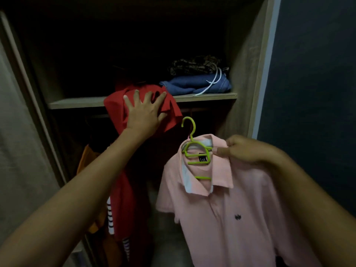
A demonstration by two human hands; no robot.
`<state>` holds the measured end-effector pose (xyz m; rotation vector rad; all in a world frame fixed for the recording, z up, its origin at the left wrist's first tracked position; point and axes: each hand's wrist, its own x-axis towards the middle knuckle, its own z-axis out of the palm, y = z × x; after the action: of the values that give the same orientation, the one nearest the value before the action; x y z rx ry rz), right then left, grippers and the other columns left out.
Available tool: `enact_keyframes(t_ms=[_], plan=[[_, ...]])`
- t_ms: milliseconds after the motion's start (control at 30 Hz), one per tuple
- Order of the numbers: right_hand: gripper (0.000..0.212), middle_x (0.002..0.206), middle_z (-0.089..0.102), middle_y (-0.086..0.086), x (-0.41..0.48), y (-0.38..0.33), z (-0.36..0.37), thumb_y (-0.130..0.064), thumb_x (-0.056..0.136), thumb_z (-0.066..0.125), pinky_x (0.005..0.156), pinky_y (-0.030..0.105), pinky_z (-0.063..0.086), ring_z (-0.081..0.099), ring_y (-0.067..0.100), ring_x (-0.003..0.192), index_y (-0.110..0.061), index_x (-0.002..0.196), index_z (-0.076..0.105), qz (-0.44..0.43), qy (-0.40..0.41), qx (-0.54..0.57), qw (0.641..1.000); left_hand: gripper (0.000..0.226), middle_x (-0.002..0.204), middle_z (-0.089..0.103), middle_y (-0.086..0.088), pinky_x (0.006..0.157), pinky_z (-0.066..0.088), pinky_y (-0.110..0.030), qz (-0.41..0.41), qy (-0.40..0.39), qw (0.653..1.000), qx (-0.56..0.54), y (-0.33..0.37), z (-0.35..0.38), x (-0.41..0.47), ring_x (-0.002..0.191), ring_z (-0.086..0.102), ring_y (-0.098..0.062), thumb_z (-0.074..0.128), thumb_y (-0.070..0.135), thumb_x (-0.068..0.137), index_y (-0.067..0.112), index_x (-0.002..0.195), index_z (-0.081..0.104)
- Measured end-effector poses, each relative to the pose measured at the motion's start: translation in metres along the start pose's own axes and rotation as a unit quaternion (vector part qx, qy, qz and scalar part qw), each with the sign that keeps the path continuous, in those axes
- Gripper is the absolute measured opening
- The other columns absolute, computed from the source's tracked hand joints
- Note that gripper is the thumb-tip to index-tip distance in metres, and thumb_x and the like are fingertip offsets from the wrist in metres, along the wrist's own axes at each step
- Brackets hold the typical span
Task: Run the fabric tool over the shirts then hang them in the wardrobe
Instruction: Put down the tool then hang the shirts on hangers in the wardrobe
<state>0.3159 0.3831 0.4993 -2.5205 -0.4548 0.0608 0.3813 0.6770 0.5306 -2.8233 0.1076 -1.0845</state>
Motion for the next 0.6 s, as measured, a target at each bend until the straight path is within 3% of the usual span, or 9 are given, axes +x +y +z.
enact_keyframes(t_ms=[100,200,333,367,467,600], plan=[[0.033,0.075,0.064,0.005,0.023,-0.008,0.032,-0.028,0.098,0.059,0.063,0.028,0.043,0.056,0.015,0.066,0.000,0.084,0.071,0.020,0.005,0.124,0.992,0.062,0.144,0.048,-0.014,0.111,0.019,-0.072,-0.015,0.020,1.000,-0.003,-0.021,-0.001,-0.001,0.137,0.036,-0.047,0.048,0.059,0.092,0.029,0.146,0.041],[0.024,0.059,0.067,-0.003,0.048,-0.021,0.065,-0.016,0.095,0.055,0.050,0.016,0.043,0.060,0.005,0.049,-0.007,0.076,0.068,0.037,0.007,0.226,0.973,0.065,0.139,0.052,-0.014,0.111,0.020,-0.071,-0.033,0.046,0.998,-0.005,-0.048,0.001,-0.007,0.132,0.043,-0.044,0.035,0.066,0.090,0.027,0.140,0.044],[0.022,0.091,0.075,0.013,0.087,-0.040,0.096,-0.023,0.090,0.054,0.076,0.038,0.056,0.071,0.026,0.083,-0.008,0.095,0.070,0.024,0.024,0.261,0.965,0.058,0.135,0.053,-0.013,0.112,0.020,-0.070,-0.038,0.055,0.998,-0.016,-0.079,0.000,-0.011,0.128,0.045,-0.041,0.032,0.060,0.092,0.026,0.138,0.045],[0.022,0.092,0.074,0.014,0.096,-0.045,0.101,-0.022,0.091,0.053,0.078,0.038,0.055,0.071,0.027,0.085,-0.008,0.094,0.069,0.017,0.034,0.268,0.963,0.057,0.135,0.052,-0.013,0.113,0.020,-0.070,-0.036,0.054,0.998,-0.014,-0.085,0.000,-0.012,0.127,0.046,-0.041,0.032,0.058,0.092,0.026,0.138,0.044],[0.021,0.081,0.069,0.009,0.122,-0.060,0.112,-0.019,0.095,0.053,0.065,0.029,0.047,0.065,0.020,0.076,-0.005,0.087,0.067,0.001,0.057,0.275,0.960,0.057,0.134,0.052,-0.012,0.112,0.022,-0.069,-0.026,0.057,0.998,-0.009,-0.097,0.001,-0.014,0.125,0.046,-0.041,0.034,0.054,0.090,0.025,0.139,0.043],[0.029,0.096,0.070,0.018,0.163,-0.072,0.123,-0.022,0.094,0.053,0.067,0.031,0.046,0.068,0.029,0.088,0.004,0.098,0.065,0.007,0.093,0.272,0.958,0.060,0.133,0.052,-0.013,0.111,0.025,-0.066,-0.024,0.058,0.998,-0.003,-0.096,0.003,-0.014,0.123,0.047,-0.040,0.034,0.053,0.088,0.024,0.140,0.043]])
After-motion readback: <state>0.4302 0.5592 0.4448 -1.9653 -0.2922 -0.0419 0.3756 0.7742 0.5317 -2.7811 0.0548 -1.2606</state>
